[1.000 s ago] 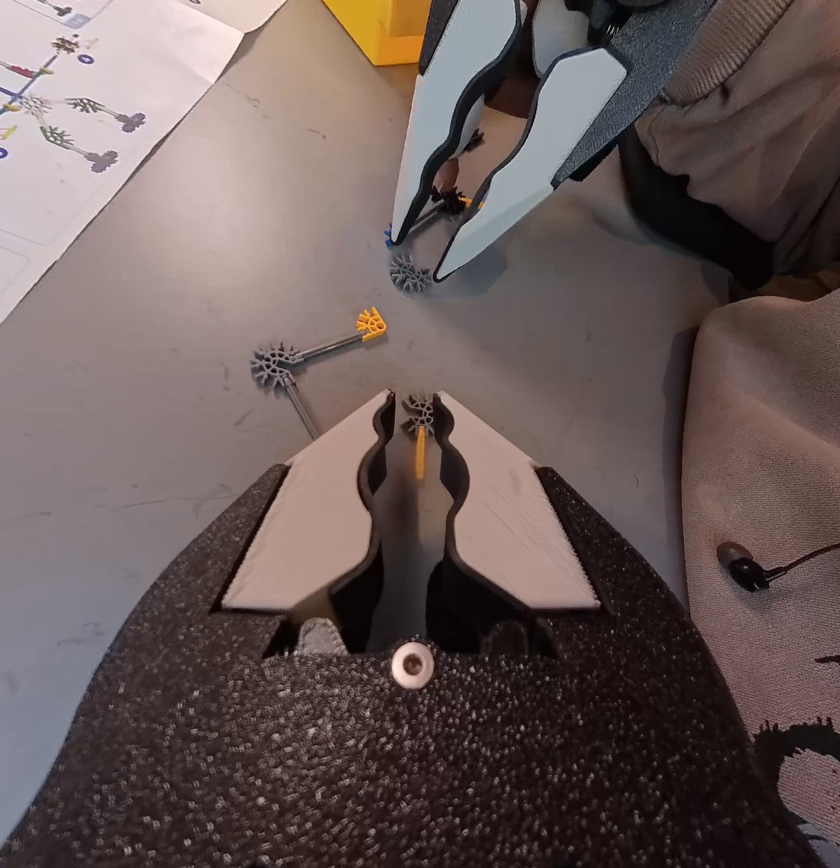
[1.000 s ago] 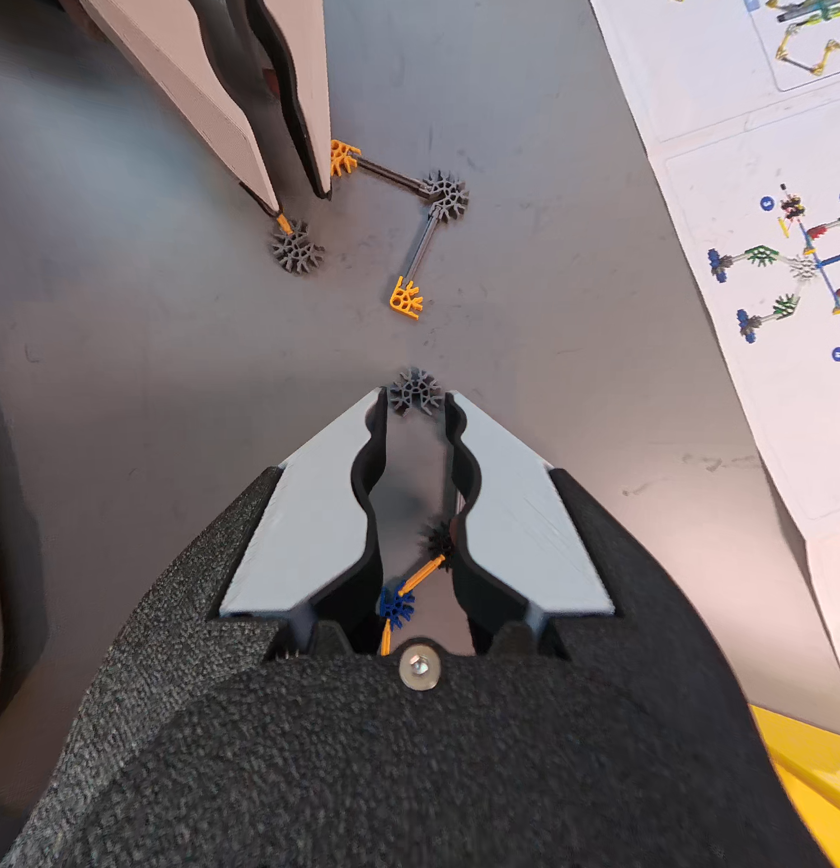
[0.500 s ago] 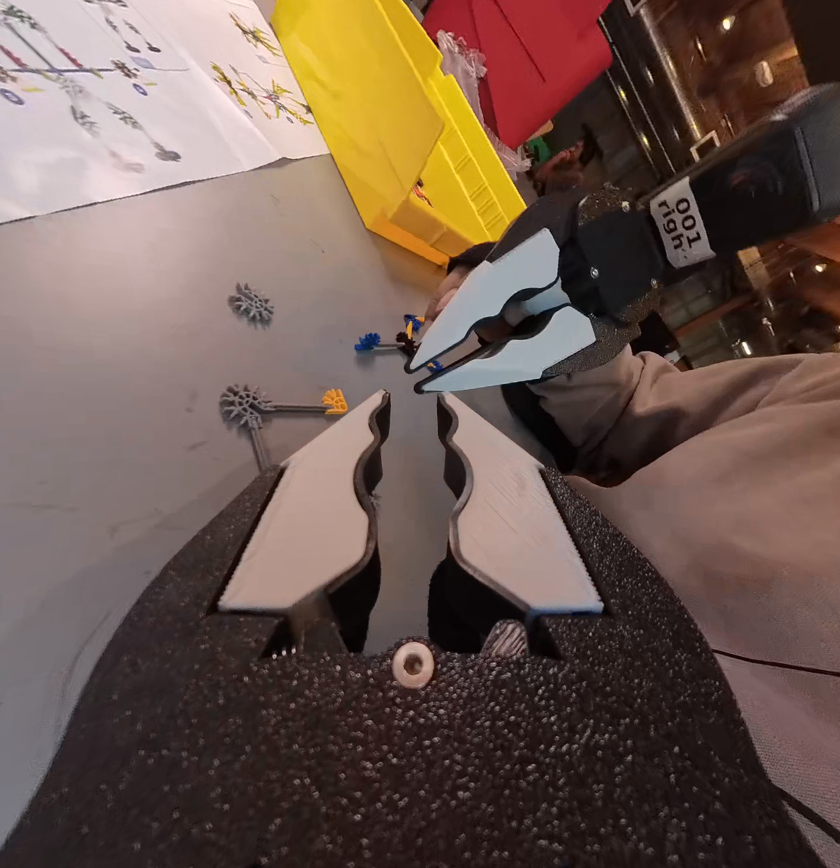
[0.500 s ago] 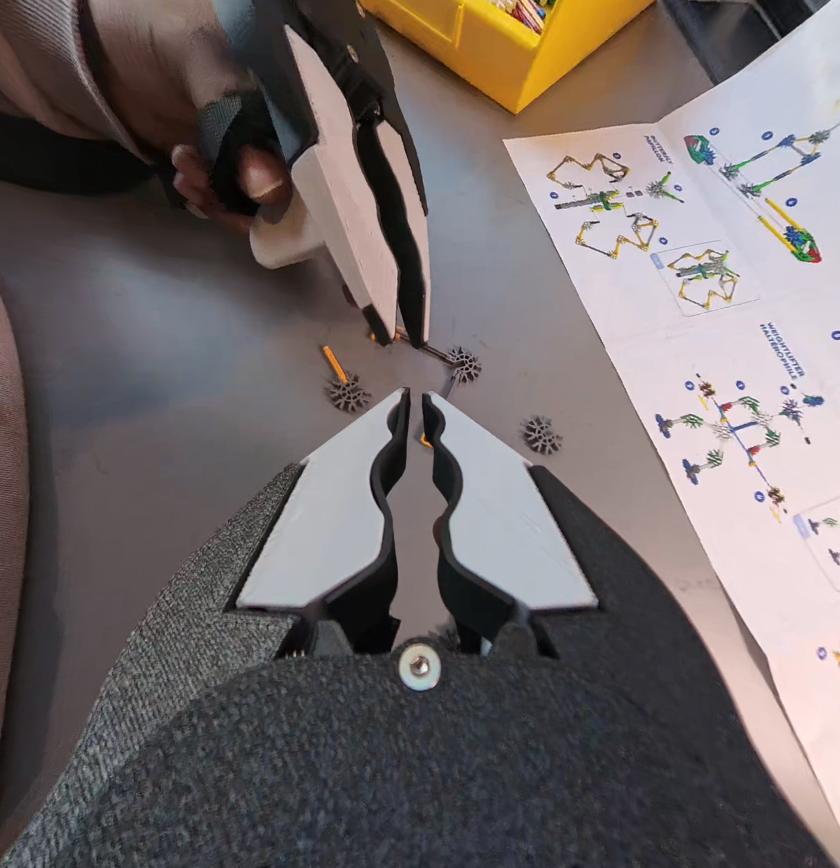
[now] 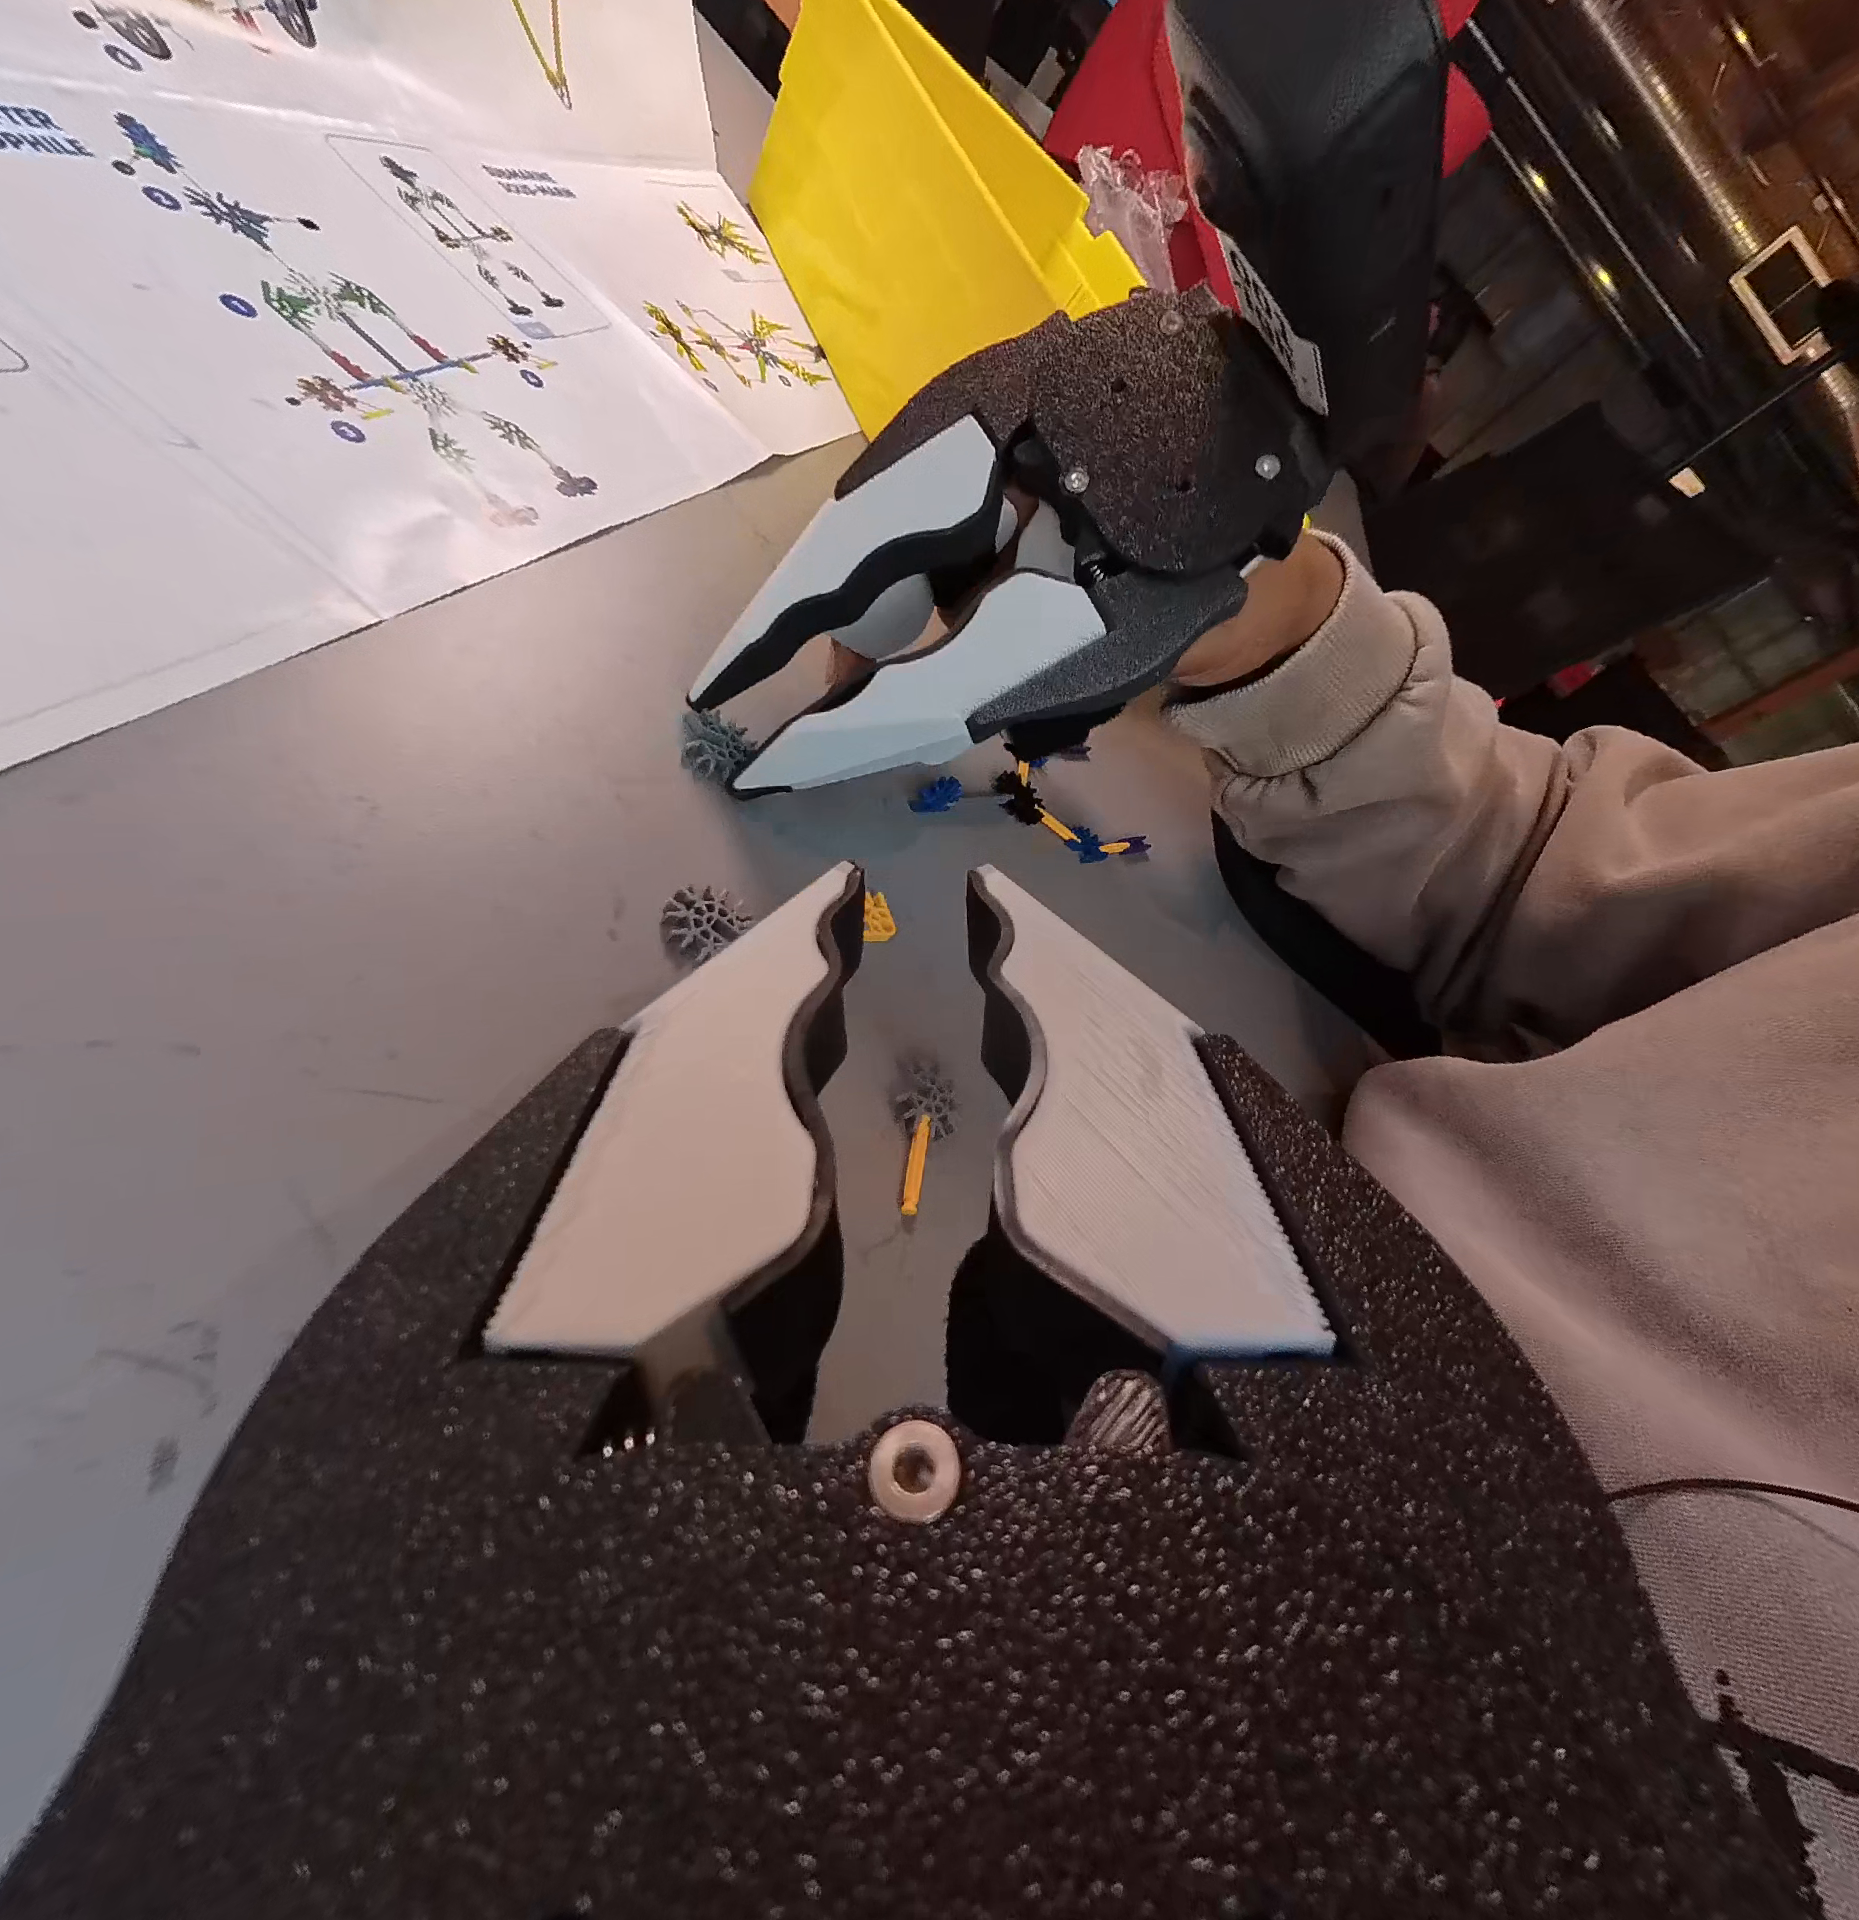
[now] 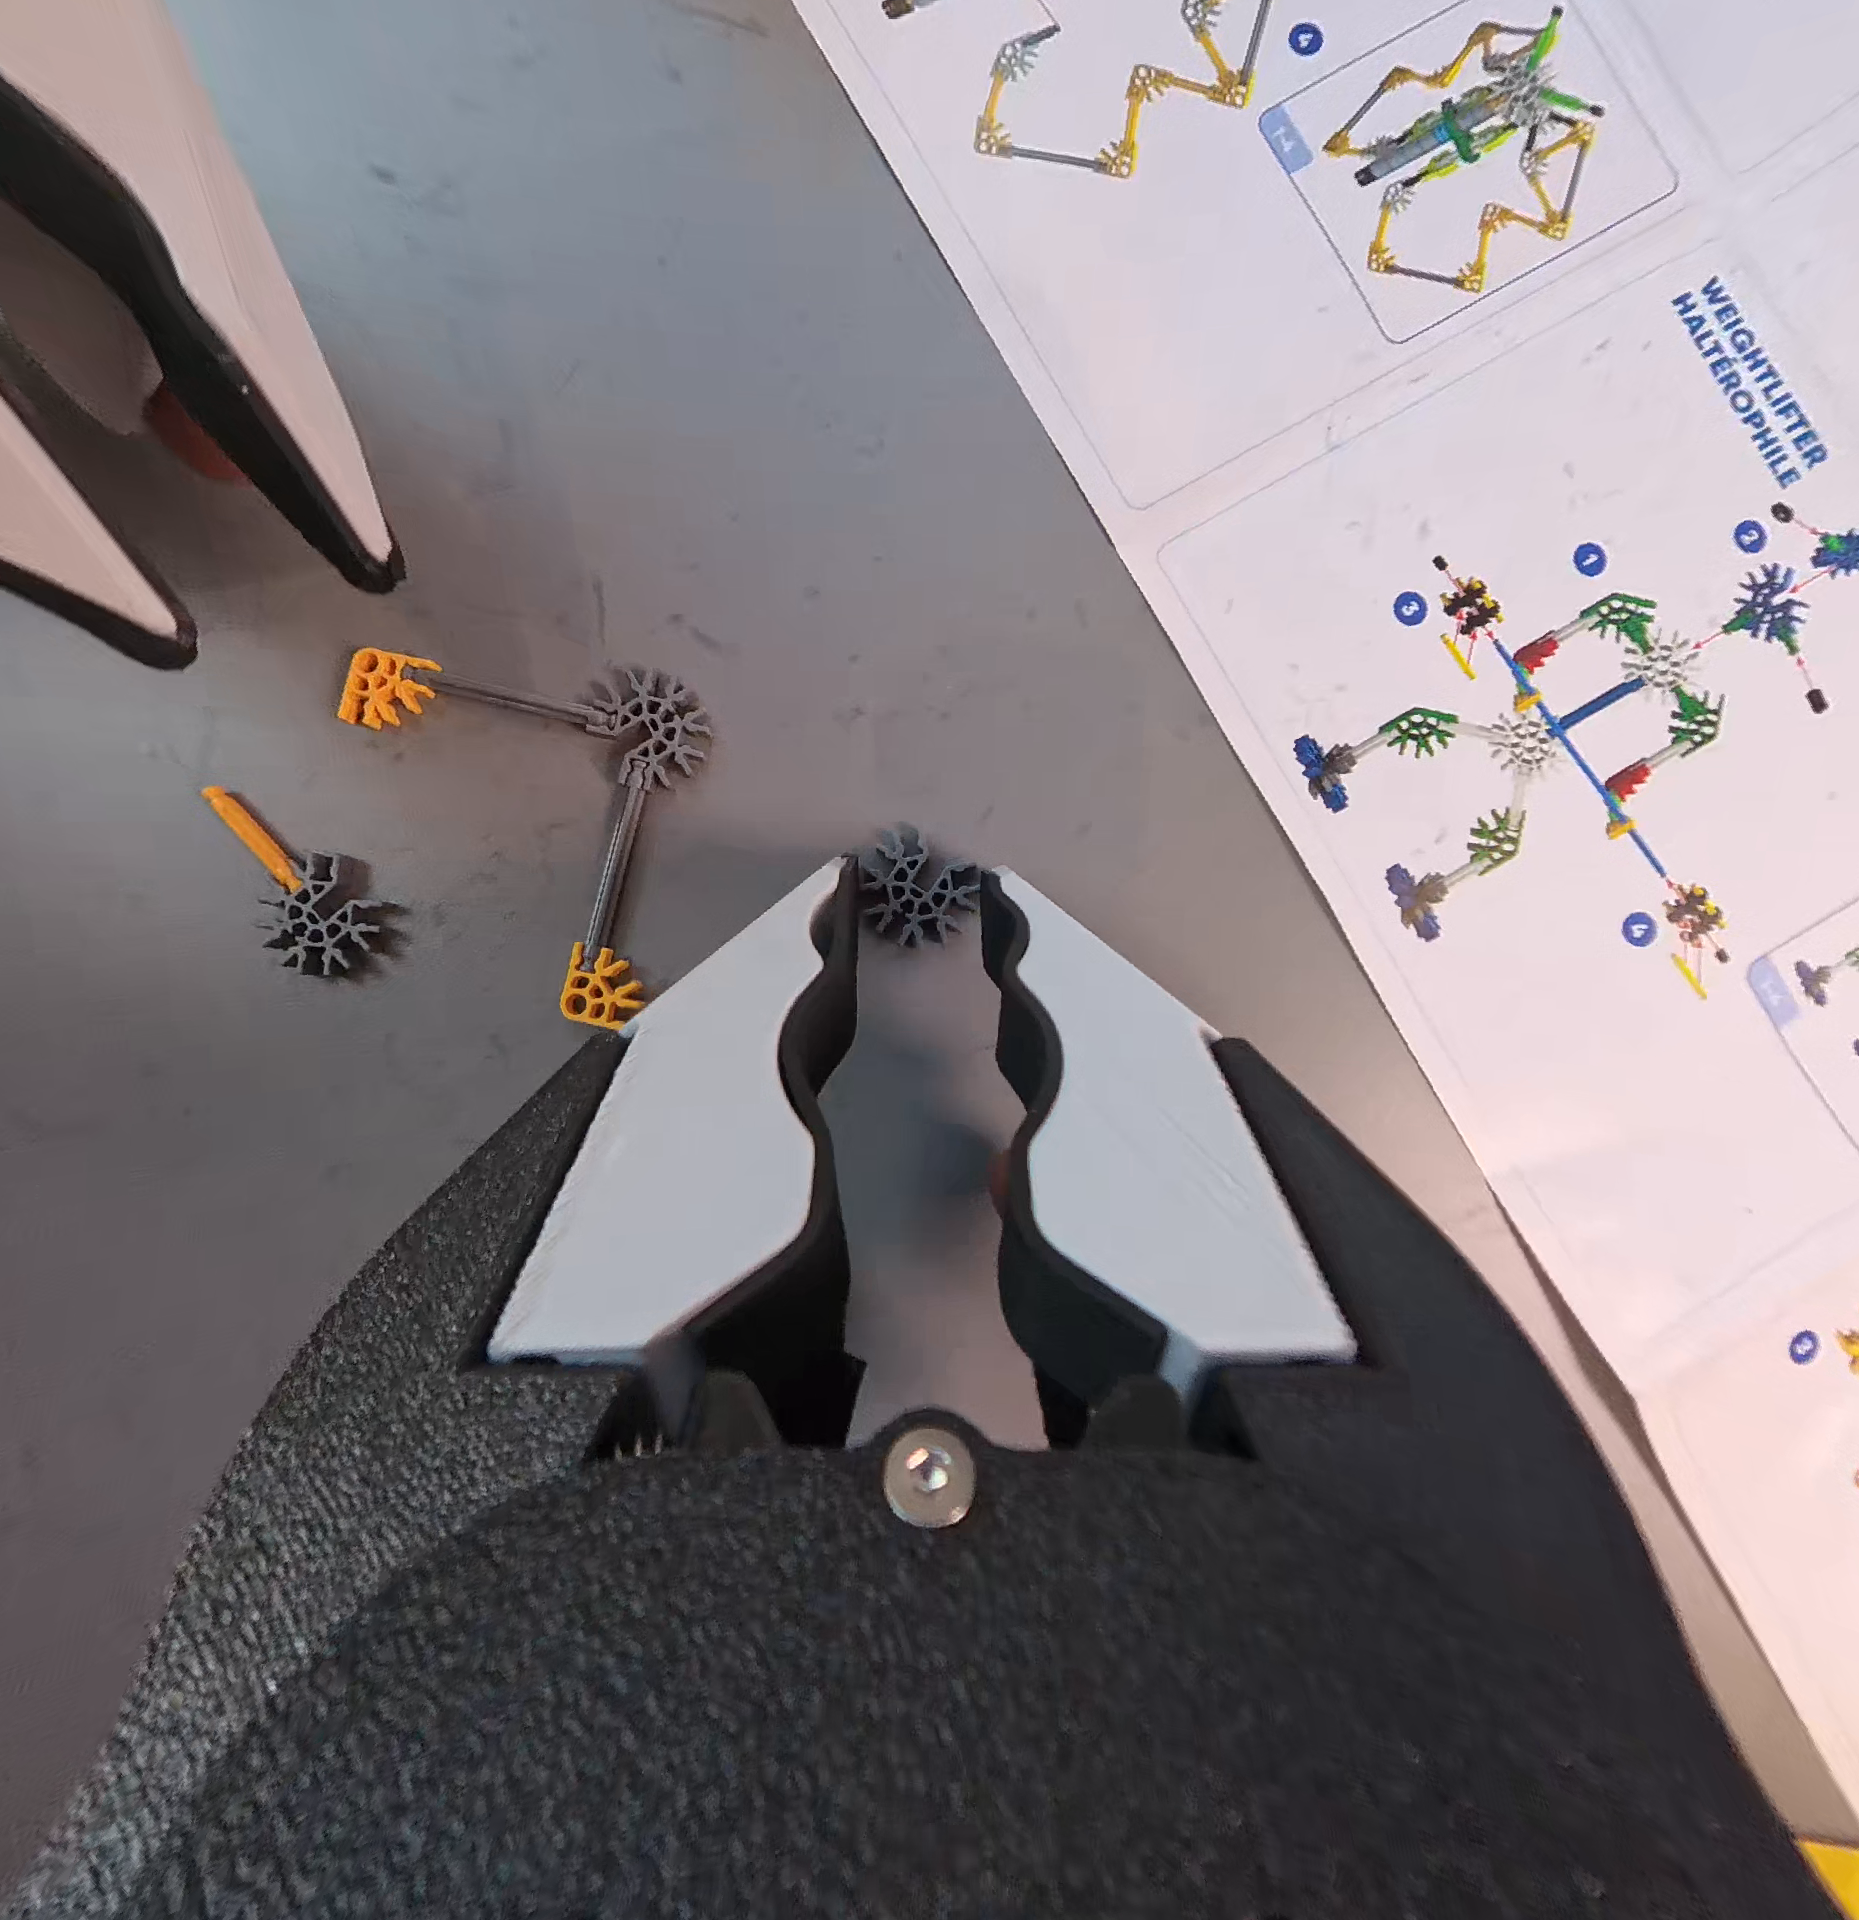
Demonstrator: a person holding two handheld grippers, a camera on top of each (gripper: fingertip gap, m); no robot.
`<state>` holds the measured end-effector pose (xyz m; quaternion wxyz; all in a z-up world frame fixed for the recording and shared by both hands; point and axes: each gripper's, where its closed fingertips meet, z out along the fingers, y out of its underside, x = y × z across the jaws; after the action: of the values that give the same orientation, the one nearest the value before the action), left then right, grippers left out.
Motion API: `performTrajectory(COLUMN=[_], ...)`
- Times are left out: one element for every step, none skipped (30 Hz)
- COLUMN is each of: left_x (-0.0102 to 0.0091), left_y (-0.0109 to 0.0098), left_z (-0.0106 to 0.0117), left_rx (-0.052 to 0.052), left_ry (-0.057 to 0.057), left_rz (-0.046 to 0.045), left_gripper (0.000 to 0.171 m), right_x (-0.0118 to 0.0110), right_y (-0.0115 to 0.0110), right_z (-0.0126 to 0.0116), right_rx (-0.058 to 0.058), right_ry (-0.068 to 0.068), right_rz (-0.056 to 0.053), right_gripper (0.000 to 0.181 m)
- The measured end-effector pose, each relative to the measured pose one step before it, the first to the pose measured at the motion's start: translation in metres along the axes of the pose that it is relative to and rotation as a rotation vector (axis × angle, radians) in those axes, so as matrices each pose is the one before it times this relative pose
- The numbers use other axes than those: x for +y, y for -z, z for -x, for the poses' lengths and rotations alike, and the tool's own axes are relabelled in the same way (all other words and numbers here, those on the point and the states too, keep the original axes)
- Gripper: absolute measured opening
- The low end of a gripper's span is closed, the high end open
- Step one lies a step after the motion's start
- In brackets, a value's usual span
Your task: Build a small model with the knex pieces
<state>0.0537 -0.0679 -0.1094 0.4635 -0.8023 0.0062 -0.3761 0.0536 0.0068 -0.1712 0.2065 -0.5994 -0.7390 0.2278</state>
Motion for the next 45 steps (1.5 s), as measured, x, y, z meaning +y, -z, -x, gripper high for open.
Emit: performTrajectory(left_x=[-0.0013, -0.00072, -0.00061, -0.00075, -0.00123, -0.00147, -0.00105, 0.00005, 0.00116, 0.00175, 0.00256, 0.0022, 0.00081, -0.00063, -0.00217, -0.00408, -0.00521, -0.00593, -0.00608, -0.00555, -0.00441, -0.00357, -0.00292, -0.00179, -0.00081, 0.00046, -0.00056, -0.00102, -0.0002, 0.00036, 0.00158, 0.00208, 0.00124, 0.0001, -0.00018, 0.00011, 0.00058, 0.00096, 0.00091, 0.00078, 0.00084, 0.00113, 0.00127, 0.00126, 0.0014], left_y=[0.00093, 0.00053, 0.00011, -0.0001, -0.0003, -0.00024, -0.00022, -0.00035, -0.00078, -0.00085, -0.00103, -0.00107, -0.00049, 0.0003, 0.00076, 0.0013, 0.00191, 0.00198, 0.00174, 0.00126, 0.00067, 0.0002, -0.00015, -0.0004, -0.0005, -0.00062, -0.00016, 0.00006, -0.00028, -0.00026, -0.00033, -0.00058, -0.00064, -0.00028, 0.00002, 0.0002, 0.00006, -0.0002, -0.00022, -0.00024, -0.00007, 0.00014, 0.00042, 0.00047, 0.00037], left_z=[-0.0001, -0.0001, -0.00005, -0.00061, -0.00172, -0.00353, -0.00543, -0.00637, -0.00481, -0.00297, -0.00268, -0.00343, -0.00217, -0.0016, -0.00298, -0.00369, -0.00464, -0.00578, -0.00568, -0.00507, -0.00482, -0.00504, -0.00441, -0.00254, -0.00116, -0.00078, -0.00111, -0.0014, -0.00136, -0.00052, -0.00004, -0.00064, -0.00096, -0.00041, -0.00018, 0.00001, 0.00003, 0.00026, 0.00053, 0.00033, 0.00045, 0.00061, 0.00077, 0.00059, 0.00066], left_rx=[0.0054, 0.0081, 0.0108, 0.0166, 0.0259, 0.0384, 0.0513, 0.0548, 0.0409, 0.022, 0.0153, 0.0153, 0.0049, 0.0015, 0.01, 0.0131, 0.0184, 0.0248, 0.0211, 0.014, 0.0118, 0.015, 0.0145, 0.0071, 0.0017, 0.0017, 0.0029, 0.0041, 0.002, -0.0055, -0.0082, -0.0025, -0.0005, -0.0023, -0.0014, -0.0014, -0.0028, -0.0036, -0.0043, -0.0032, -0.0039, -0.0071, -0.008, -0.0068, -0.0046], left_ry=[0.0114, 0.0193, 0.0261, 0.0309, 0.035, 0.0403, 0.0447, 0.0414, 0.027, 0.0079, -0.005, -0.009, -0.0111, -0.0141, -0.0141, -0.0189, -0.0263, -0.028, -0.0324, -0.0414, -0.0438, -0.0367, -0.0252, -0.0168, -0.0136, -0.0124, -0.0115, -0.0104, -0.0121, -0.0175, -0.0198, -0.0156, -0.0098, -0.0082, -0.006, -0.0043, -0.0048, -0.0026, 0.0001, -0.0006, -0.0039, -0.0087, -0.0121, -0.0099, -0.0045], left_rz=[-0.00893, -0.00727, -0.00695, -0.0092, -0.01207, -0.01296, -0.00976, -0.00143, 0.00498, 0.00916, 0.0137, 0.01157, 0.00411, -0.0014, -0.00949, -0.02264, -0.03004, -0.03278, -0.03397, -0.03079, -0.02523, -0.02157, -0.01864, -0.01473, -0.00928, -0.0026, -0.00741, -0.0067, 0.00233, 0.00577, 0.01311, 0.01429, 0.00692, 0.00054, 0.00044, 0.00377, 0.00574, 0.00728, 0.00752, 0.00786, 0.00999, 0.01296, 0.01367, 0.01277, 0.0132], left_gripper=[0.019, 0.02, 0.02, 0.02, 0.021, 0.022, 0.022, 0.022, 0.021, 0.018, 0.01, 0.004, 0.004, 0.004, 0.003, 0.003, 0.003, 0.003, 0.003, 0.003, 0.003, 0.003, 0.003, 0.003, 0.003, 0.003, 0.003, 0.003, 0.003, 0.003, 0.003, 0.003, 0.003, 0.003, 0.003, 0.003, 0.003, 0.003, 0.003, 0.004, 0.004, 0.005, 0.005, 0.005, 0.006], right_x=[-0.00158, -0.00647, -0.0119, -0.01626, -0.01783, -0.01526, -0.01123, -0.00731, -0.00505, -0.00368, -0.00198, -0.00077, -0.00122, -0.00132, -0.00296, -0.00299, -0.0032, -0.00347, -0.00535, -0.00738, -0.00665, -0.00432, -0.00198, -0.00085, -0.00129, -0.00214, -0.00159, -0.00164, -0.00091, -0.00101, -0.00201, -0.00157, 0.00027, 0.00006, -0.00048, 0.00044, 0.00057, 0.00082, 0.00078, 0.0006, 0.00065, 0.00101, 0.00033, -0.00052, -0.0012], right_y=[0.00118, 0.00358, 0.00662, 0.00868, 0.00856, 0.00634, 0.00378, 0.0018, 0.00092, 0.00039, -0.00013, -0.00023, 0.00054, 0.00113, 0.00175, 0.00229, 0.00326, 0.00364, 0.00373, 0.00314, 0.00178, 0.00049, -0.00052, -0.00117, -0.00132, -0.00095, -0.00051, 0.00035, 0.00055, 0.00085, 0.0011, 0.00097, -0.00001, -0.00039, -0.00011, -0.00012, 0.00022, 0.00036, 0.00047, 0.00045, 0.00049, 0.0003, 0.0005, 0.00096, 0.00134], right_z=[0.0015, 0.0041, 0.00872, 0.01143, 0.01179, 0.01043, 0.00698, 0.00395, 0.00363, 0.00296, 0.00244, 0.00187, 0.00056, -0.00105, -0.00174, -0.00379, -0.00519, -0.00483, -0.00083, 0.00182, 0.00201, 0.00233, 0.00228, 0.00291, 0.00319, 0.00247, 0.00121, 0.00118, 0.00159, 0.00057, -0.00049, -0.00006, 0.0, 0.00057, 0.0006, 0.00075, -0.00001, -0.00023, -0.00061, -0.00025, -0.0001, -0.00017, -0.00005, -0.00029, -0.00013], right_rx=[0.0078, 0.0033, -0.0108, -0.017, -0.0198, -0.0162, 0.0041, 0.0174, 0.0114, 0.0084, 0.0056, 0.0065, 0.0093, 0.0062, -0.0047, -0.0092, -0.0144, -0.0248, -0.0452, -0.0485, -0.0348, -0.0267, -0.0206, -0.0224, -0.022, -0.0185, -0.0121, -0.0168, -0.021, -0.0132, -0.0032, -0.0008, 0.0032, 0.0039, 0.0027, -0.0021, -0.0006, -0.0028, -0.0013, -0.004, -0.0041, -0.0016, 0.0015, 0.0027, 0.0], right_ry=[0.038, 0.0553, 0.0744, 0.0753, 0.0605, 0.0533, 0.0607, 0.0614, 0.0519, 0.038, 0.03, 0.027, 0.017, -0.0069, -0.0456, -0.079, -0.1025, -0.1171, -0.1131, -0.1001, -0.0784, -0.0525, -0.0354, -0.0304, -0.0283, -0.0259, -0.0253, -0.0241, -0.0261, -0.0199, -0.0088, -0.0004, 0.0073, 0.0116, 0.0064, 0.0011, 0.0006, -0.0012, -0.0032, -0.0038, -0.0021, 0.0028, 0.007, 0.0066, 0.0026], right_rz=[-0.0212, -0.0548, -0.0837, -0.0987, -0.0918, -0.0614, -0.0302, -0.0054, 0.0034, 0.0055, 0.0094, 0.0097, -0.0006, -0.0097, -0.0262, -0.032, -0.0372, -0.0357, -0.0463, -0.0595, -0.0546, -0.041, -0.0245, -0.0165, -0.0178, -0.0227, -0.017, -0.0142, -0.0072, -0.0067, -0.0118, -0.007, 0.0052, 0.0015, -0.0016, 0.0032, 0.0042, 0.0056, 0.0047, 0.0036, 0.0055, 0.0096, 0.0058, 0.0011, -0.0026], right_gripper=[0.021, 0.021, 0.021, 0.021, 0.022, 0.022, 0.022, 0.022, 0.022, 0.022, 0.022, 0.022, 0.022, 0.022, 0.022, 0.022, 0.024, 0.026, 0.026, 0.024, 0.019, 0.014, 0.012, 0.009, 0.008, 0.007, 0.006, 0.006, 0.007, 0.008, 0.009, 0.009, 0.009, 0.008, 0.007, 0.005, 0.005, 0.004, 0.004, 0.003, 0.002, 0.002, 0.002, 0.002, 0.002])
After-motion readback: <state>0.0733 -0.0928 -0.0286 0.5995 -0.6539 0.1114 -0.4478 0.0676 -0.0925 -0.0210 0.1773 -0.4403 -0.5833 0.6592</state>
